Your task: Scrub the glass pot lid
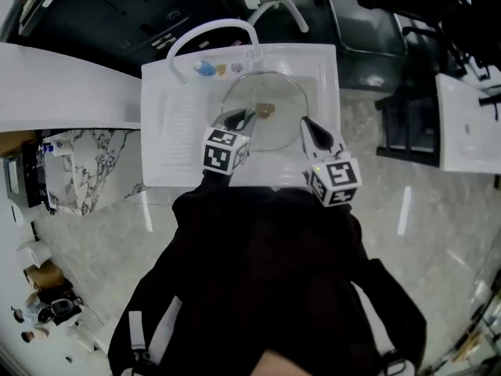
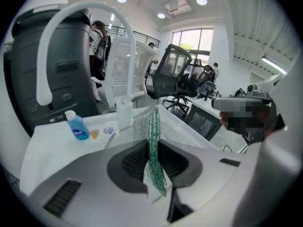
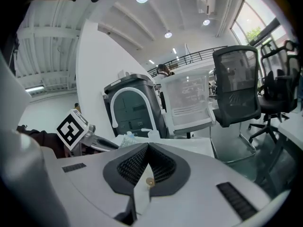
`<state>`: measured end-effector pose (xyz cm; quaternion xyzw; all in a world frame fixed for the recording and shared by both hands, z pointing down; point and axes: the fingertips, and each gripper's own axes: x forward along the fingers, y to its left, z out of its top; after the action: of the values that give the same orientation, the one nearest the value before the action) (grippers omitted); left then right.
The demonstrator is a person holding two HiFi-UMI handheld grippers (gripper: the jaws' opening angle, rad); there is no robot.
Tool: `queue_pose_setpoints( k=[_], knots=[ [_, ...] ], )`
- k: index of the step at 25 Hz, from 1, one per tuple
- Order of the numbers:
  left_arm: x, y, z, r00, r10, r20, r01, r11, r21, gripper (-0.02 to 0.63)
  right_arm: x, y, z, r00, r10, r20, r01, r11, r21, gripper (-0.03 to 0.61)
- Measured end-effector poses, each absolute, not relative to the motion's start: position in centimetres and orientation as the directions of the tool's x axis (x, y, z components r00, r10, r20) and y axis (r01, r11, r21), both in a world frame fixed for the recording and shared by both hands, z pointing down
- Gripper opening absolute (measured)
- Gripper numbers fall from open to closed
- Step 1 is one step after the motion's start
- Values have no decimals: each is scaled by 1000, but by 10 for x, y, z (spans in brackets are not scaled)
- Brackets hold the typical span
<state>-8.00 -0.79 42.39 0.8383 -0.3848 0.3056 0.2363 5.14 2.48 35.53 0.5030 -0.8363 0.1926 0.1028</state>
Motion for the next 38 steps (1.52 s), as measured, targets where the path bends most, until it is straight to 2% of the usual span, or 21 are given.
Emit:
queue_pose_setpoints(
  k=[8,18,24,38],
  knots=[
    [-95,-7,336,484,-736,473,-859,-504,94,64,24,17,305,-542,-785,300,-840,493,-226,3],
    [-110,12,264,433,-869,239,-899,-435,45,64,-1,25,267,-588,-779,220,-809,560,-180,3],
    [-111,20,250,415,-892,177,-908,-418,26,64,-1,27,259,-601,-778,184,-798,574,-182,3],
    [-120,26,242,411,-900,146,-911,-413,22,64,0,28,255,-574,-798,183,-818,550,-167,2]
  ],
)
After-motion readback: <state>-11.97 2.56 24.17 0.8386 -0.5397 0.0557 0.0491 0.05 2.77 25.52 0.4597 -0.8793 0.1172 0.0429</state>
